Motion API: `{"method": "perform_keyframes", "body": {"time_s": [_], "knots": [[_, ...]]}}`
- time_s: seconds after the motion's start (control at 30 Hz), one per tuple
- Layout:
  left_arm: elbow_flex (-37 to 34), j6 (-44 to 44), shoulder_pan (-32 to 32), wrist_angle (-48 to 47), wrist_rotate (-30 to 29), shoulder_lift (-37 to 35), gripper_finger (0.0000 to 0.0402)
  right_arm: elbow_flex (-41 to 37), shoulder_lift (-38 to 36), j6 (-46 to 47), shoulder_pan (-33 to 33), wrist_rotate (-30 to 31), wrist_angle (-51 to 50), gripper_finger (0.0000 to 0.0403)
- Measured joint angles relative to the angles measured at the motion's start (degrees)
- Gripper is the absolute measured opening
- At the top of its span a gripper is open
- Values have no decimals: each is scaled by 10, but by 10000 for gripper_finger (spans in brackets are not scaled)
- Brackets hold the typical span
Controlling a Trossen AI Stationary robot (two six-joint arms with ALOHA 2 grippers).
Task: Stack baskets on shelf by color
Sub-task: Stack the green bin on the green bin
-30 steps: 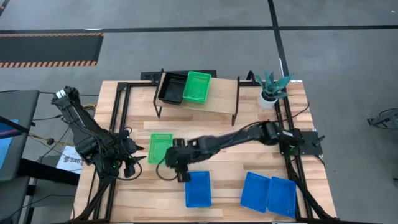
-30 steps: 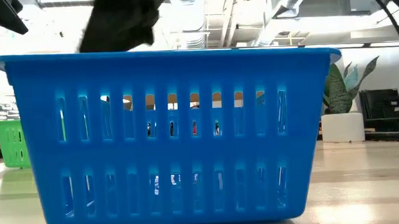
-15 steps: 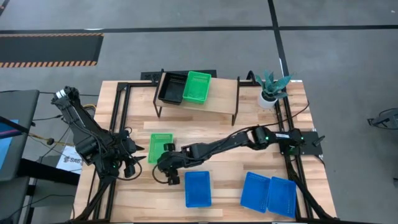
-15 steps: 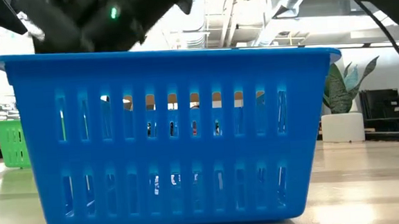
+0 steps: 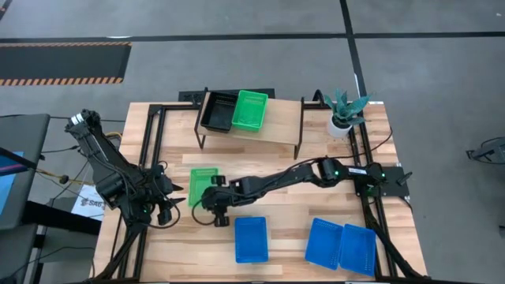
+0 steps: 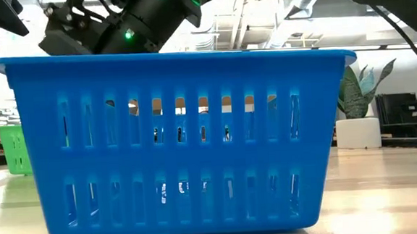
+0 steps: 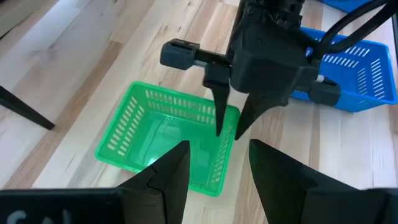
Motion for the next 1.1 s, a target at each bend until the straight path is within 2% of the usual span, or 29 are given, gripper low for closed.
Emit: {"method": "perform_keyframes", "body": {"time_s": [0.2, 0.27, 0.43, 0.53, 0.77, 0.83, 0.93, 1.1], "knots": [[0, 0, 0, 0, 0, 0, 153, 0, 1, 4, -8, -1, -38, 31], [0, 0, 0, 0, 0, 0, 153, 0, 1, 5, -12, 3, -41, 13], [0, 0, 0, 0, 0, 0, 153, 40, 2, 7, -8, -2, -90, 9], [0, 0, 0, 0, 8, 0, 153, 95, 2, 7, 7, -20, -168, 9], [0, 5, 0, 0, 12, 0, 153, 69, -127, 26, 55, -15, -295, 5], [0, 15, 0, 0, 9, 0, 153, 69, -164, 35, 66, 12, -322, 8], [0, 22, 0, 0, -5, 0, 153, 69, -218, 37, 80, 91, -354, 9], [0, 32, 0, 0, -20, 0, 153, 69, -292, 36, 69, 287, -387, 5]]}}
